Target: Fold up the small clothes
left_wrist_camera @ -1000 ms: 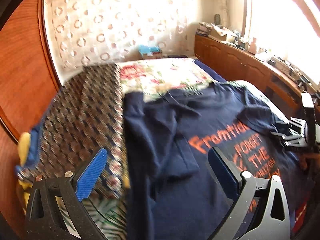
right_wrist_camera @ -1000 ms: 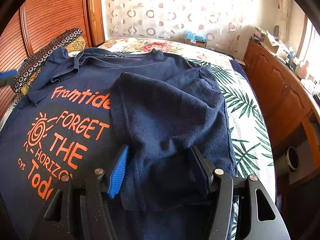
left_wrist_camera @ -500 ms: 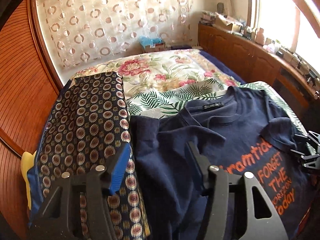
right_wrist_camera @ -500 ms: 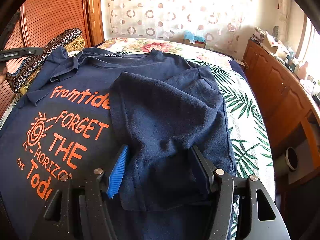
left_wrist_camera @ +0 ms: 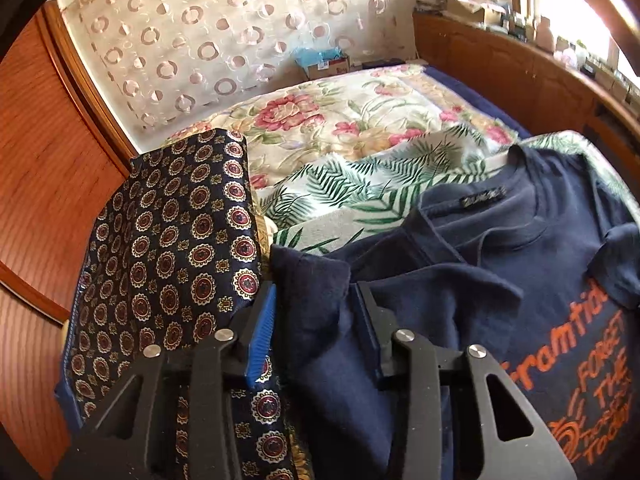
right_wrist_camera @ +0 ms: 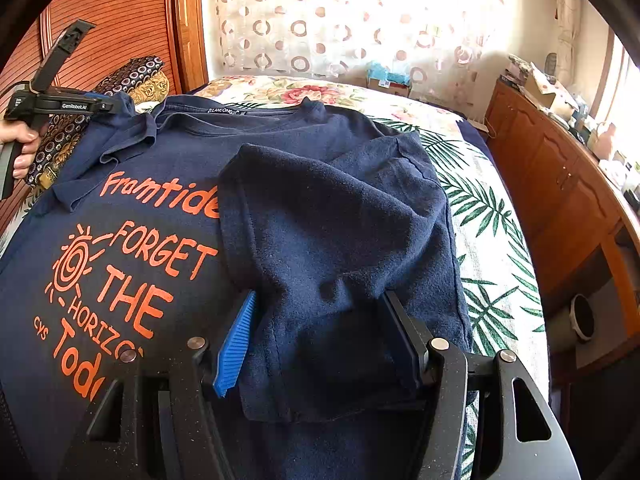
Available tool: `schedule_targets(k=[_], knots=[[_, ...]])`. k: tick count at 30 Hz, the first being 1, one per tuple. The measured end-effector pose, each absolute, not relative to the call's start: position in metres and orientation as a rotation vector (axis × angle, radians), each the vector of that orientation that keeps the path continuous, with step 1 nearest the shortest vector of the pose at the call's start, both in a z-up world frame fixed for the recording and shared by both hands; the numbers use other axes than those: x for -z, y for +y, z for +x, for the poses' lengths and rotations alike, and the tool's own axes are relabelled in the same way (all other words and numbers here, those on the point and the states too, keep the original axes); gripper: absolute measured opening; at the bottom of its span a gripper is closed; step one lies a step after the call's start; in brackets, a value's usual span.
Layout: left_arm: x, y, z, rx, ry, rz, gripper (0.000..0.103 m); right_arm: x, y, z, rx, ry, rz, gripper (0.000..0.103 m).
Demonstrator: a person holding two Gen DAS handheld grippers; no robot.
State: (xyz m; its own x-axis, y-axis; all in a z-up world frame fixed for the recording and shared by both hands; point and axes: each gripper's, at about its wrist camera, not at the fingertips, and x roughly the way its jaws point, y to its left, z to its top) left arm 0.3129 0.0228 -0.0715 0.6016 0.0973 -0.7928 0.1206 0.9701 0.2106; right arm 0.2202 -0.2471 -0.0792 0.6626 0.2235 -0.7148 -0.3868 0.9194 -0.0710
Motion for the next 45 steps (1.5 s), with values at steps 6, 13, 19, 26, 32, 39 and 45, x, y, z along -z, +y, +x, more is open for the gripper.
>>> schedule_targets(k=[6, 13, 19, 26, 32, 39, 45], knots=[[0.062, 0.028, 0.302, -0.003, 0.897, 0.254, 0.004, 0.079, -0.247, 0.220, -0.348, 0.773, -0.226, 0.064], [-0.006, 0.037, 0.248, 0.064, 0.715, 0.129, 0.004, 0.079, -0.247, 0.220, -0.345, 0.771, -0.230, 0.064], [-0.022, 0.026, 0.186, 0.149, 0.626, 0.110, 0.004, 0.079, -0.246, 0.220, -0.344, 0.773, -0.227, 0.065], [0.017, 0.025, 0.157, 0.180, 0.649, 0.056, 0.004, 0.079, -0.247, 0.219, -0.340, 0.770, -0.229, 0.065], [0.046, 0.025, 0.146, 0.169, 0.684, 0.036, 0.004, 0.065, -0.254, 0.216, -0.331, 0.721, -0.198, 0.065], [0.054, 0.025, 0.136, 0.172, 0.686, 0.028, 0.004, 0.028, -0.261, 0.259, -0.299, 0.661, -0.238, 0.065], [0.056, 0.027, 0.137, 0.176, 0.696, 0.023, 0.004, 0.042, -0.274, 0.337, -0.259, 0.769, -0.177, 0.065]])
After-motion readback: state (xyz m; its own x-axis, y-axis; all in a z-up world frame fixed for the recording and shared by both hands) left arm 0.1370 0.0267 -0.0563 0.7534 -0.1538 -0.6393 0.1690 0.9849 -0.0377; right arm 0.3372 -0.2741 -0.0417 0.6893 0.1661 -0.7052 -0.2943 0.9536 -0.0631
